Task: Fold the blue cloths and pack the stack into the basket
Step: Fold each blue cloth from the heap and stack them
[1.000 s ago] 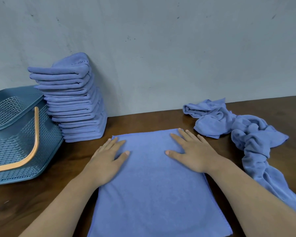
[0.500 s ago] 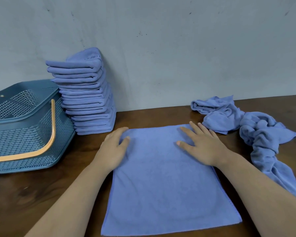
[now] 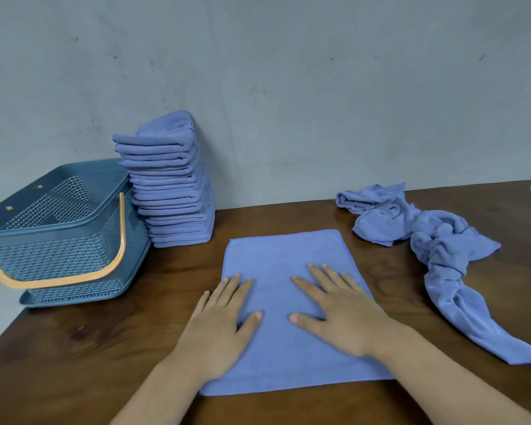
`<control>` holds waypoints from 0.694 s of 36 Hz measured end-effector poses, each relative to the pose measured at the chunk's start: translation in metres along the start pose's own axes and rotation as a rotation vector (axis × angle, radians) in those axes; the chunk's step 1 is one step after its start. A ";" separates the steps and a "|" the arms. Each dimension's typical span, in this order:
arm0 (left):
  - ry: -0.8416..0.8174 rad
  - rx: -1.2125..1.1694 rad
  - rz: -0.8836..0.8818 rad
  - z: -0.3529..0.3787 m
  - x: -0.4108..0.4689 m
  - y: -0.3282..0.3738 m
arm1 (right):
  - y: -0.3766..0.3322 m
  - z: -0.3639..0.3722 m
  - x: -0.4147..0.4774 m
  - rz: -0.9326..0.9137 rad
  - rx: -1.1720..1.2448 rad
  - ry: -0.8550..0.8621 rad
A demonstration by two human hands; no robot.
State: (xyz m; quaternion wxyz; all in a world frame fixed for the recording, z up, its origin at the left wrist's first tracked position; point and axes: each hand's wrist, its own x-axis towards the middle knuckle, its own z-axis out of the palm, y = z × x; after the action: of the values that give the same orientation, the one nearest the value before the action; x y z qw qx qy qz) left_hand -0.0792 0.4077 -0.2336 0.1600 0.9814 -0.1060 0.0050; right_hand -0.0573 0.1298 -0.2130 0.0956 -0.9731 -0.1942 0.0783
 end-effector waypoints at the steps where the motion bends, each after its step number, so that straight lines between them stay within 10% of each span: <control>1: -0.011 0.015 -0.006 -0.001 0.000 0.001 | 0.009 0.000 -0.004 0.038 0.006 0.007; 11: 0.044 -0.233 -0.037 -0.008 -0.003 -0.003 | 0.024 -0.003 -0.016 0.152 -0.028 0.068; 19: -0.018 0.058 -0.026 0.003 0.003 0.002 | -0.027 -0.008 0.032 -0.175 0.003 0.038; 25: -0.030 0.096 -0.021 0.001 0.002 0.003 | 0.023 -0.015 0.058 -0.026 -0.016 -0.038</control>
State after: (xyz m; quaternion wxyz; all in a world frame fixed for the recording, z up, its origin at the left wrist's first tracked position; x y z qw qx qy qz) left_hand -0.0776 0.4047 -0.2334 0.1110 0.9890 -0.0977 -0.0060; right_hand 0.0073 0.1297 -0.2097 0.0852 -0.9696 -0.2091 0.0940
